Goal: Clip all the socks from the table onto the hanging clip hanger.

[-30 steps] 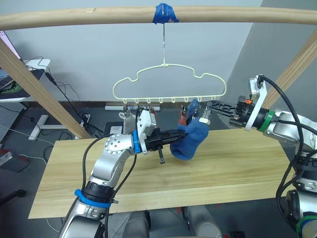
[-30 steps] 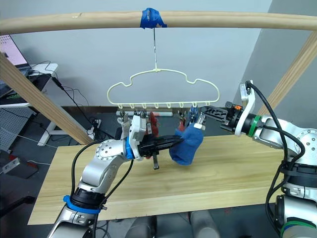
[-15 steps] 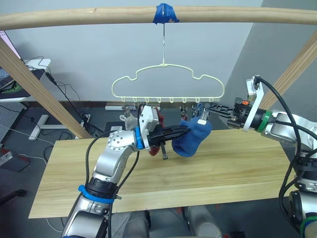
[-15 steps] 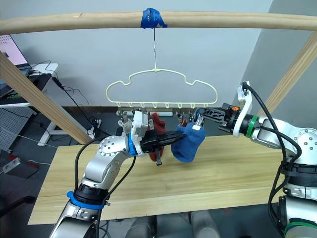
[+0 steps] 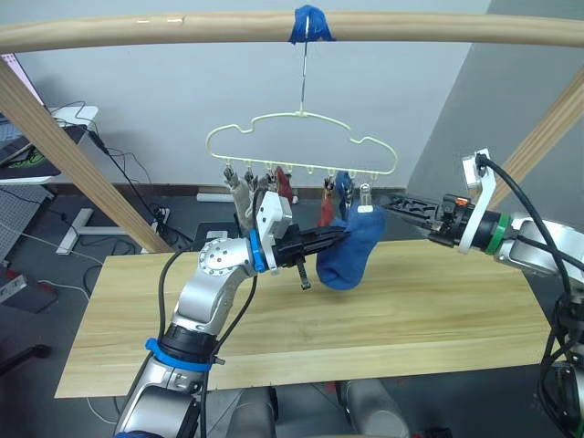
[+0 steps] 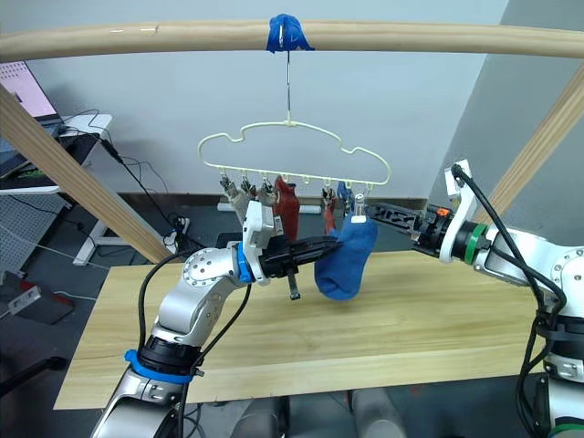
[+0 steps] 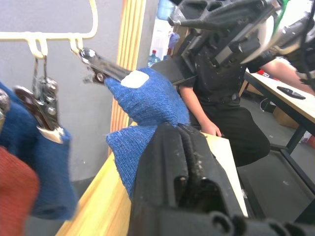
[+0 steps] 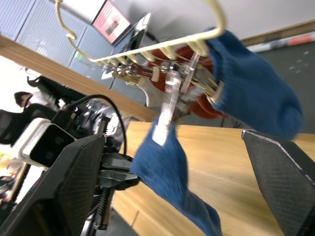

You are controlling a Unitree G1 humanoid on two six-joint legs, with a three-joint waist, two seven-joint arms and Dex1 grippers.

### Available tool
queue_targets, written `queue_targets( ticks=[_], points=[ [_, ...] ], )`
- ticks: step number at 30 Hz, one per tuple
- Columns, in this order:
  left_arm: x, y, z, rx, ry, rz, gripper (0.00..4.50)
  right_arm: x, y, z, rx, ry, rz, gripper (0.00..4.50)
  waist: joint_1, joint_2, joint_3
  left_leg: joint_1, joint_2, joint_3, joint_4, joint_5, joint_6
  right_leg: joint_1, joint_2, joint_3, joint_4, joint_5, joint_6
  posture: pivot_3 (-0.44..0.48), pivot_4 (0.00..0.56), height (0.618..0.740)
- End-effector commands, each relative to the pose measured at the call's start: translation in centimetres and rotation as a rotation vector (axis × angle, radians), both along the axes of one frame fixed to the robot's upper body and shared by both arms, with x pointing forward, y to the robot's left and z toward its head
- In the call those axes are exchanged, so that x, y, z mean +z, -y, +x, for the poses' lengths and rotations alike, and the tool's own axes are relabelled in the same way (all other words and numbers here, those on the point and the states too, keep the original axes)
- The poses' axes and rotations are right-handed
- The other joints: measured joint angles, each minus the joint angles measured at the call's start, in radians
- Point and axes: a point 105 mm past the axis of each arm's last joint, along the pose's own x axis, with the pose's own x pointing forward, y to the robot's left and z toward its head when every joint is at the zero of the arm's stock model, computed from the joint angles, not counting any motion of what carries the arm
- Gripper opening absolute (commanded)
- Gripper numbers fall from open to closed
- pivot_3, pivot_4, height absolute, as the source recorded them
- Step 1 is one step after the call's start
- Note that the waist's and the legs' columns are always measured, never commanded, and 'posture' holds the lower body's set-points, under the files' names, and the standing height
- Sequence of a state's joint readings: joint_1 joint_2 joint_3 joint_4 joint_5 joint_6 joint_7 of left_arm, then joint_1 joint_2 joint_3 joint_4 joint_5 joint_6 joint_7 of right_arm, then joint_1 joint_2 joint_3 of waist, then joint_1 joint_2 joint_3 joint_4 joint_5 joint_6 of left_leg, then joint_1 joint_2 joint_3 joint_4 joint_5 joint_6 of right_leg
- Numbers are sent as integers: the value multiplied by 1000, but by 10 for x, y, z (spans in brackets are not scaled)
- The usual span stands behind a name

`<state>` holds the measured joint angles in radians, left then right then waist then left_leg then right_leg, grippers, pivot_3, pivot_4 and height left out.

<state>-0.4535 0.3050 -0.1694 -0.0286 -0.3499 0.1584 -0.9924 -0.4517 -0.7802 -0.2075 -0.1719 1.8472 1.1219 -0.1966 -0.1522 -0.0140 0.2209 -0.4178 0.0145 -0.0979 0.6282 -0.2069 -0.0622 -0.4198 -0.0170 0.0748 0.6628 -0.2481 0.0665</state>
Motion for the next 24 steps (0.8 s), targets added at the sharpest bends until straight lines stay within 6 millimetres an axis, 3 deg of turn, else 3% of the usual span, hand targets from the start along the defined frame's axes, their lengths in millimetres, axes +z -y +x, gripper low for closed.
queue_targets(
  ticks=[1,6,11,17,22,24],
  points=[
    [0,3,-1,-10,-31,9,1201,-6,8,-11,-7,49,-81,4500,4,0,0,0,0,0,0,0,0,0,0,0,0,0,0,-215,216,740],
    [-17,-9,2,18,-119,60,2786,-21,14,-17,-28,57,-146,4500,4,0,1,1,0,1,0,0,0,0,0,1,0,0,0,-217,221,740],
    [-37,-52,-3,129,-220,117,4341,-50,28,-22,-48,89,-305,4500,5,0,2,1,1,1,-1,0,0,0,1,1,0,0,0,-202,237,740],
    [-43,-103,-18,326,-303,124,4465,-67,36,-29,14,233,-547,4500,15,-2,16,1,2,1,-1,0,0,-1,1,0,0,-2,-2,-172,244,740],
    [-59,-181,-36,724,-339,260,4465,-75,40,-35,48,308,-594,4500,24,-7,22,2,2,2,-1,0,0,-1,0,0,0,-3,-5,-94,255,740],
    [-65,-198,-46,789,-354,308,4465,-77,41,-37,39,320,-594,4500,34,-8,24,1,3,1,-2,0,-1,-1,0,0,0,-3,-5,-80,255,740]
  ],
)
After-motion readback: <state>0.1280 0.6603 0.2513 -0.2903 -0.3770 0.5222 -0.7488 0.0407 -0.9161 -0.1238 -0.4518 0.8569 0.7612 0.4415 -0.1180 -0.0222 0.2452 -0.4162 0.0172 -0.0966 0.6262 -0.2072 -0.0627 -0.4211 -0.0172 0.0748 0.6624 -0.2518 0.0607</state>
